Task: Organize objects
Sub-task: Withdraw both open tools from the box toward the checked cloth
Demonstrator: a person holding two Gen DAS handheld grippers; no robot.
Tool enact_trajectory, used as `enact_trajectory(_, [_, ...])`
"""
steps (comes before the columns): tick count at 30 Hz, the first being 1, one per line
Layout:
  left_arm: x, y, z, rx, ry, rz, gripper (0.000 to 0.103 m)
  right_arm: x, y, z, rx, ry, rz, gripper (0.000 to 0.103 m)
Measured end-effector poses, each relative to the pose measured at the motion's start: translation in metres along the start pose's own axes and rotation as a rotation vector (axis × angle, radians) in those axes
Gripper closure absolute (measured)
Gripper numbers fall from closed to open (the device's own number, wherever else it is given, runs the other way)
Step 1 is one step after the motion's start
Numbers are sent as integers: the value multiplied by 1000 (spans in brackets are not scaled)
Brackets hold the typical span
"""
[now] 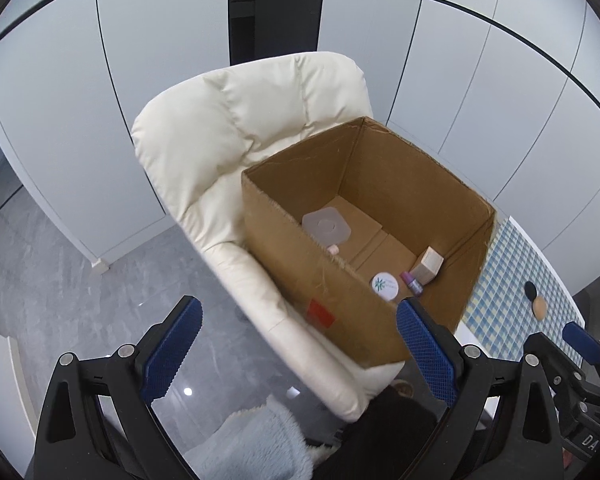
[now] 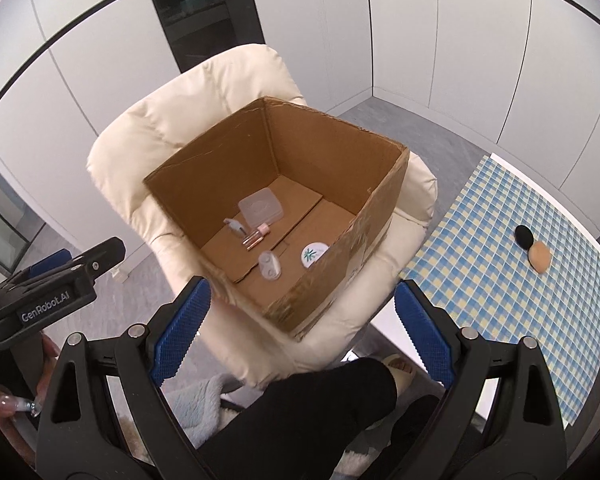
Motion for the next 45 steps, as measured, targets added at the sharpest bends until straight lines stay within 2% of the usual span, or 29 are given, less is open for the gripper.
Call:
enact_trajectory(12, [-22, -1, 29, 0, -7, -35, 5, -38, 11, 39, -1, -13, -4, 8])
enact_trajectory(29, [-37, -32, 44, 5, -11, -122, 5, -62, -5, 58, 6, -26, -47, 8])
enact_trajectory(37, [-38, -48, 41, 2, -10, -161, 5, -63, -23, 60, -5, -41, -90, 8])
enact_trajectory(45, [-43, -80, 29, -25, 2, -225, 5, -70, -60, 54, -35, -37, -174, 8])
Point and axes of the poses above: each gripper's, at about its wrist camera, not at the fingertips, and z roughly against the way its jaws point, y to its left, x to its top, the point moved 3 cm from there along -z, roughly the way its jaws point, and after that the axes turned 2 degrees about x, right-handed, at the moved point
